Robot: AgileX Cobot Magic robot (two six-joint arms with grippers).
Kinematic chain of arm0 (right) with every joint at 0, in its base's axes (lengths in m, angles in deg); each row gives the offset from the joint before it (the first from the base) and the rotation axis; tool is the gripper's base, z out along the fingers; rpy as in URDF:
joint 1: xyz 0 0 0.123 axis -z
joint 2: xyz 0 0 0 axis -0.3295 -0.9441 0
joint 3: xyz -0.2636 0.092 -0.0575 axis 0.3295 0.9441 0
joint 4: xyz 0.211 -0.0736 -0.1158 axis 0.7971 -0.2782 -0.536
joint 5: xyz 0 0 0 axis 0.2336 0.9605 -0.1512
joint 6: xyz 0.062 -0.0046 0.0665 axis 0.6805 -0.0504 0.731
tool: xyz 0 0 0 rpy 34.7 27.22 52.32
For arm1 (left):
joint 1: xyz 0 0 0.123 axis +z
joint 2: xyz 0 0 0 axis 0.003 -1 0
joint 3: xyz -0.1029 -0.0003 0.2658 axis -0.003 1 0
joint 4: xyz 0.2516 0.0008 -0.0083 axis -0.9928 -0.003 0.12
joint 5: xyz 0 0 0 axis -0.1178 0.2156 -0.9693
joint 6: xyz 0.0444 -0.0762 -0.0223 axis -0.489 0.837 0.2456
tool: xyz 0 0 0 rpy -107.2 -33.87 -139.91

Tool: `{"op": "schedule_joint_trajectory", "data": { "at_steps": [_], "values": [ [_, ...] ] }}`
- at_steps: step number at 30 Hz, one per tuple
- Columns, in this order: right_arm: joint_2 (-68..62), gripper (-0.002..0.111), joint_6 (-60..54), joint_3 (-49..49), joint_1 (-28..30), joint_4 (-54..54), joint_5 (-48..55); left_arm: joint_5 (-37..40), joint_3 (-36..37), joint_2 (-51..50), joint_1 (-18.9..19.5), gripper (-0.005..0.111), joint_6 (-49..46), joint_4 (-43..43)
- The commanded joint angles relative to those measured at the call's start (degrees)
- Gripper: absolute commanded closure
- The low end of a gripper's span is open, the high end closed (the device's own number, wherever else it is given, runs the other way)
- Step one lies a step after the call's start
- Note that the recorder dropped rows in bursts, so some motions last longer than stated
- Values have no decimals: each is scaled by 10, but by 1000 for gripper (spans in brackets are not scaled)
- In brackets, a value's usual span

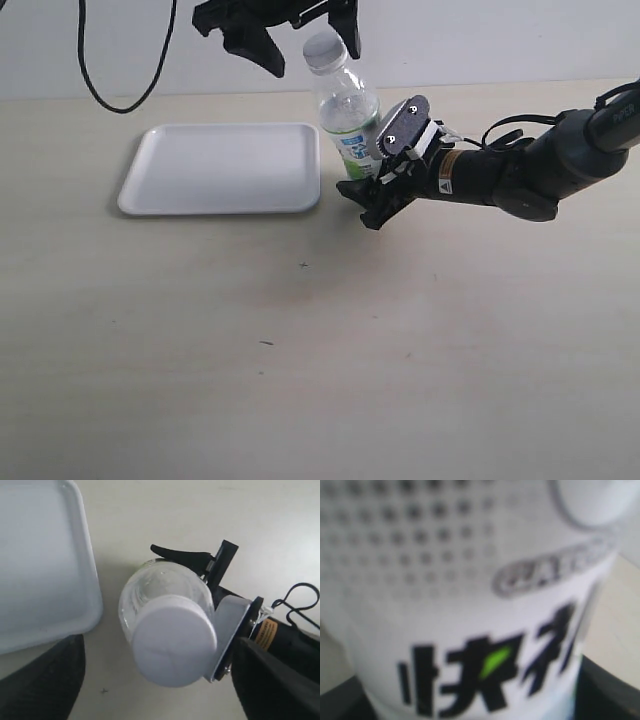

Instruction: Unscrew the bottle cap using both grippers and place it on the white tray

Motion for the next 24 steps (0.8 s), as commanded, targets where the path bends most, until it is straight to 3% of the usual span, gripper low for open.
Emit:
{"op": "schedule_joint_trajectory", "data": {
  "at_steps": [1, 8, 16, 24],
  "values": [
    [5, 108, 0, 0, -1, 0, 9, -35, -2, 11, 2, 29, -128, -7],
    [5, 108, 0, 0, -1, -8, 15, -91, -2, 20, 1, 29, -366, -8],
    [5, 108, 0, 0, -1, -9, 15, -50, -2, 20, 1, 29, -656, 4],
    [5, 108, -2, 0, -1, -10, 15, -11, -2, 20, 1, 29, -730, 39]
  ]
}}
